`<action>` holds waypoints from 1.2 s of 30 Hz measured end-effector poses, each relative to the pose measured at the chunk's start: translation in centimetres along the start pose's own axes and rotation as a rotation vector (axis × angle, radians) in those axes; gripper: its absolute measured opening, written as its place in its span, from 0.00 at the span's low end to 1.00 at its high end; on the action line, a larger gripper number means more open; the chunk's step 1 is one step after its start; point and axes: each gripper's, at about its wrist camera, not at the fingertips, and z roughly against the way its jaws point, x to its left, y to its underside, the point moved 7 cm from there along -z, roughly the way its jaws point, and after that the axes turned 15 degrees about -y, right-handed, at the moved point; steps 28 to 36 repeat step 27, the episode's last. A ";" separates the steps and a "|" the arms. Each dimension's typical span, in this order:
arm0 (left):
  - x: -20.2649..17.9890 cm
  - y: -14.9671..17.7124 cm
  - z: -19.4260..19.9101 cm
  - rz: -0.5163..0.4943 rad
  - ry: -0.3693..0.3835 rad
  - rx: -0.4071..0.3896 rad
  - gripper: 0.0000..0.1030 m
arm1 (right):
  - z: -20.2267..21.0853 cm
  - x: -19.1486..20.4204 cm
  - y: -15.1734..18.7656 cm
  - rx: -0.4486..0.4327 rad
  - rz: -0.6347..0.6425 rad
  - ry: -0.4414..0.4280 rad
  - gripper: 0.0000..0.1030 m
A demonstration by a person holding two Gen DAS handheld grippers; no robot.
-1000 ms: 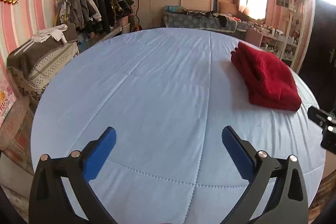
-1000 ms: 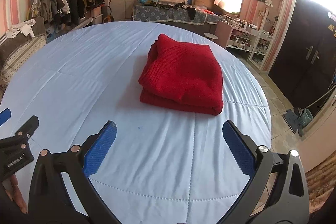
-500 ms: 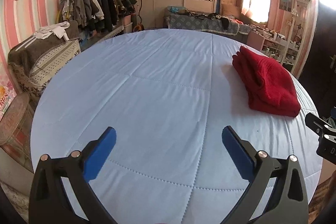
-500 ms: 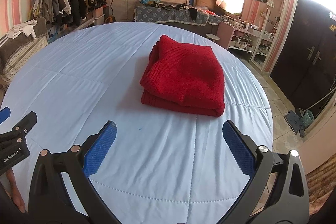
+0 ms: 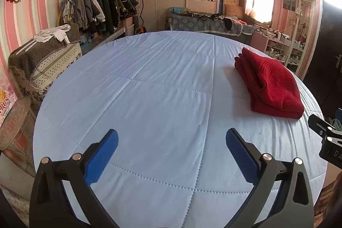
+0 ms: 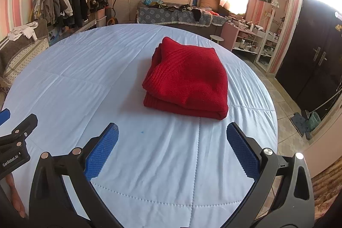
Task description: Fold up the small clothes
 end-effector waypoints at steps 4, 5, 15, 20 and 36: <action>0.1 -0.1 0.1 -0.002 -0.010 -0.002 0.98 | 0.0 0.0 0.0 0.000 -0.009 -0.010 0.97; 0.1 -0.1 0.2 -0.006 -0.015 -0.006 0.98 | -0.1 0.0 0.0 0.000 -0.011 -0.008 0.97; -0.1 -0.3 0.7 -0.015 0.000 -0.022 0.98 | -0.1 0.2 0.1 0.002 -0.012 -0.017 0.97; 0.0 -0.4 0.7 -0.017 -0.004 -0.026 0.98 | -0.1 0.3 0.1 0.001 -0.011 -0.020 0.97; 0.0 -0.5 0.6 -0.016 -0.012 -0.027 0.98 | -0.2 0.3 0.1 0.002 -0.011 -0.023 0.97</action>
